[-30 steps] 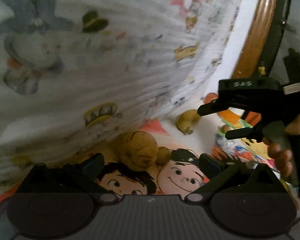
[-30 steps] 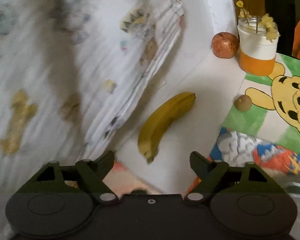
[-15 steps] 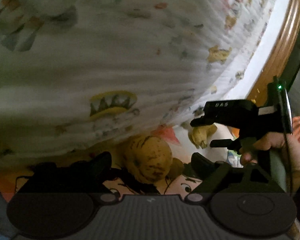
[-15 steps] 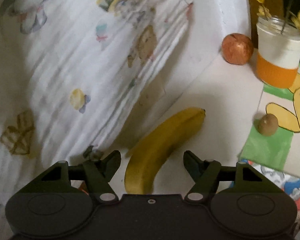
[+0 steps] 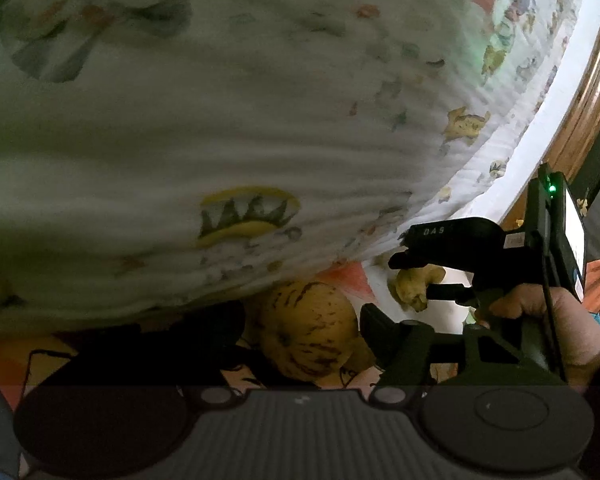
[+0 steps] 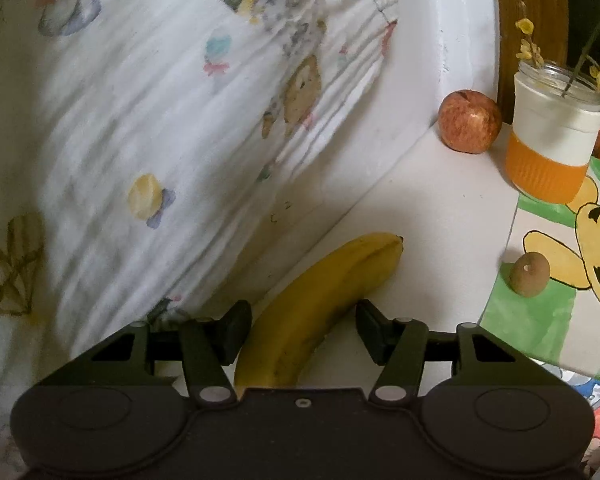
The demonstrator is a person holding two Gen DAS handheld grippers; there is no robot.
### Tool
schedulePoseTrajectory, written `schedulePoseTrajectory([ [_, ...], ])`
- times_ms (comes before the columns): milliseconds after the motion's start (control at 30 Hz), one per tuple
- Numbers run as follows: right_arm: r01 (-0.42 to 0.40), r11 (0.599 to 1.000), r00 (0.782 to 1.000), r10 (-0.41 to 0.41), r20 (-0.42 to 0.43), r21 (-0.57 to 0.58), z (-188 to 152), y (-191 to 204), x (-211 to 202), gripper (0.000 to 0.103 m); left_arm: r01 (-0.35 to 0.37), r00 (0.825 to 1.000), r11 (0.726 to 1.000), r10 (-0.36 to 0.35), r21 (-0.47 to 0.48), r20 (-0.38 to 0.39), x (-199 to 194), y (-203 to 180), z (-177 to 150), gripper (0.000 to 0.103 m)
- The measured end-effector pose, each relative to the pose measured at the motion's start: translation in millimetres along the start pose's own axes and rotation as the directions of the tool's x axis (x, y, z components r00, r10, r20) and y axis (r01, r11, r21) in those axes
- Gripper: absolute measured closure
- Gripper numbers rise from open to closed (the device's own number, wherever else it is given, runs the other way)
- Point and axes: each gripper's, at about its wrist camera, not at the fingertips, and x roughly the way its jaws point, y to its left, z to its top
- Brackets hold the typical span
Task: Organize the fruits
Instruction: 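Grasp the banana with the right tool while the left tool grasps the striped pepino melon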
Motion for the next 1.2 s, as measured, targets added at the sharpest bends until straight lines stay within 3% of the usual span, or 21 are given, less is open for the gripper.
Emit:
schedulePoseTrajectory([
  [67, 0.0, 1.0, 1.0, 0.0, 0.001, 0.007, -2.0, 2.5, -4.7, 0.045, 0.001, 1.0, 1.0, -0.001, -0.007, 0.001, -0.7, 1.5, -1.1, 0.037],
  [233, -0.041, 0.998, 0.999, 0.042, -0.022, 0.055, -3.2, -2.2, -9.4, 0.062, 0.03, 1.0, 0.999, -0.03, -0.038, -0.004, -4.9, 8.3, -1.3, 0.044],
  [333, -0.075, 0.994, 0.996, 0.078, -0.036, 0.082, -5.2, -7.2, -13.3, 0.068, 0.039, 0.999, 0.998, -0.04, -0.053, -0.003, -4.3, 11.1, -1.2, 0.044],
  [600, -0.11, 0.994, 0.991, 0.111, -0.077, 0.019, -23.5, -11.8, -36.6, 0.069, 0.054, 0.999, 0.996, -0.054, -0.071, -0.002, -4.6, 16.6, -1.0, 0.044],
  [833, -0.064, 0.995, 0.996, 0.06, -0.064, -0.071, -30.7, 7.0, -36.5, 0.065, 0.055, 0.998, 0.996, -0.055, -0.073, -0.001, -5.1, 17.6, -0.9, 0.044],
  [933, -0.048, 0.995, 0.998, 0.044, -0.052, -0.087, -32.6, 10.3, -37.9, 0.067, 0.056, 0.998, 0.996, -0.056, -0.074, -0.001, -6.3, 18.2, -0.8, 0.044],
  [1200, -0.132, 0.99, 0.99, 0.128, -0.059, -0.057, -60.5, 2.0, -74.7, 0.069, 0.072, 0.997, 0.995, -0.074, -0.073, -0.026, -12.4, 17.0, -4.5, 0.045],
])
